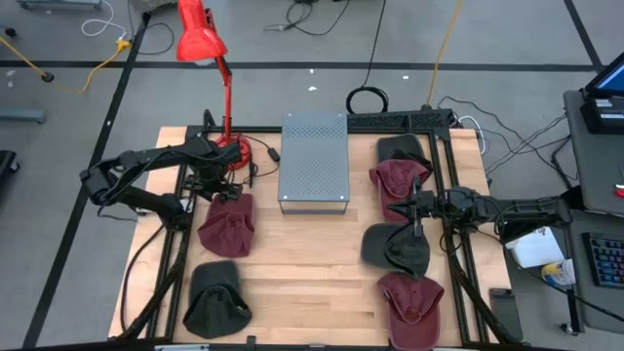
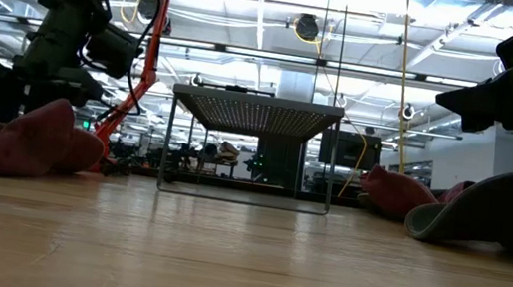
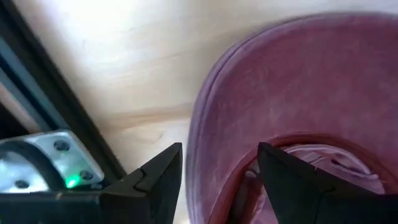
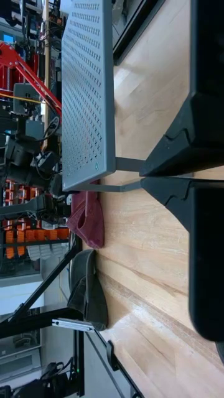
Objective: Pick & Place hat
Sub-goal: Put the left red cap on the shelf
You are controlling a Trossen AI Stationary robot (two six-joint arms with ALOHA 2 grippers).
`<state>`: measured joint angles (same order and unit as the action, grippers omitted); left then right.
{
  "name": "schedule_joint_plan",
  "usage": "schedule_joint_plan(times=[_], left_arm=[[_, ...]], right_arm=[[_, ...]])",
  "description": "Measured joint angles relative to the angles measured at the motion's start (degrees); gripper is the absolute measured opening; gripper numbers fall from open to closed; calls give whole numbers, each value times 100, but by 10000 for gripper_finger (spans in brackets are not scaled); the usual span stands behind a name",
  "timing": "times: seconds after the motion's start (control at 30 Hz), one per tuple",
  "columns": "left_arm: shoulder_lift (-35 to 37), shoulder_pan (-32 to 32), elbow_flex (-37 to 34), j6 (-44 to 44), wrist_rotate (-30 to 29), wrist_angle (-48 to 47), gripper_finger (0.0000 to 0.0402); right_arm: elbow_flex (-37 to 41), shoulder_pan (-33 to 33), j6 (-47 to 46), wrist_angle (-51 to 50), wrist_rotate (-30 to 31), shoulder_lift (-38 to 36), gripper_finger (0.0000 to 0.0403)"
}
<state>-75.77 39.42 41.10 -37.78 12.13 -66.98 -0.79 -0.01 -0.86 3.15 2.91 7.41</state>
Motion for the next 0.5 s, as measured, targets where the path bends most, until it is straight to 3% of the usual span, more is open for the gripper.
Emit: schedule_joint_plan(times=[0.23, 0.5], left_arm=[[0, 118, 0, 4, 10, 75, 199], [0, 118, 0, 61, 51, 68, 84]], right_arm=[[1, 0, 1, 0, 0, 0, 9], [2, 0, 1, 0, 1, -1, 8]])
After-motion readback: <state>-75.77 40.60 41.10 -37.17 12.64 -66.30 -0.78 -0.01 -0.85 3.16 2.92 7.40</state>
